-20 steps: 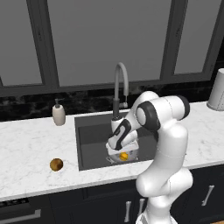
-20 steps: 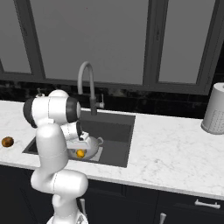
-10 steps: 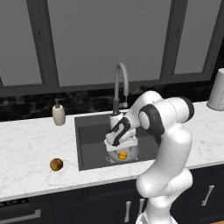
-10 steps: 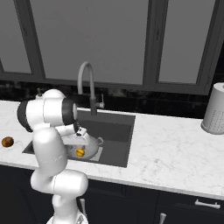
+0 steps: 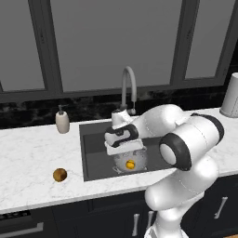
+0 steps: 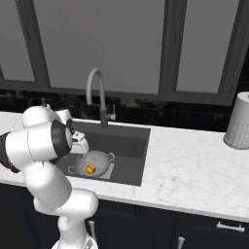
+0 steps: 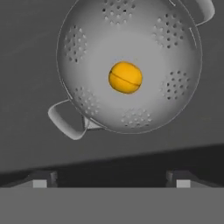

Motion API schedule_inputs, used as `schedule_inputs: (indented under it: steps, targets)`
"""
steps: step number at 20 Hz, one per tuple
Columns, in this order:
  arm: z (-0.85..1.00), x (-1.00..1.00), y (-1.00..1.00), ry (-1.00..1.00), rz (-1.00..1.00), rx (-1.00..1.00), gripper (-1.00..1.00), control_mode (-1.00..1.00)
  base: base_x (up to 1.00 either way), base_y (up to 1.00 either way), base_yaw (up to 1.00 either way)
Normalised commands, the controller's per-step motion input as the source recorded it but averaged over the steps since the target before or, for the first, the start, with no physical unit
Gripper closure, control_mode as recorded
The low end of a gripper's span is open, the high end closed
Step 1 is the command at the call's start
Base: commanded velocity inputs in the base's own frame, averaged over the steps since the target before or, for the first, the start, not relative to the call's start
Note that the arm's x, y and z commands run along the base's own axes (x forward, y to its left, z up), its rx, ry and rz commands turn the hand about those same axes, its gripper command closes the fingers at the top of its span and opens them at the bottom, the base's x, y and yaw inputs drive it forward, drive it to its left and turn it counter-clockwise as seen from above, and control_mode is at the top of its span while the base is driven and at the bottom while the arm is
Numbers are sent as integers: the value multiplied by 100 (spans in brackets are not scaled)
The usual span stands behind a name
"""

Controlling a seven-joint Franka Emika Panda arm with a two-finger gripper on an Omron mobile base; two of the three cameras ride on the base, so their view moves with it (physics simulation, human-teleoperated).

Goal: Put the colander in the sink, put the tangerine, pear in the colander, and turn on the sink faucet and pour water over the colander.

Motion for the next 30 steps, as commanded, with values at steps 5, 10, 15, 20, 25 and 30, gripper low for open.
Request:
schedule_inputs:
  steps: [5,10,15,20,25,30]
  targets:
    - [65,-47,35,1,4,4,-100,-100,0,0,0]
    - [49,-55,45,0,15,2,-100,-100,0,0,0]
    - [40,-48,58,-1,3,0,-100,-100,0,0,0]
    - [35,-26,55,-1,0,7,-100,-100,0,0,0]
    - [25,-11,62,0,-1,6,-100,-100,0,0,0]
    - [0,-5,63,-4,-20,13,-100,-100,0,0,0]
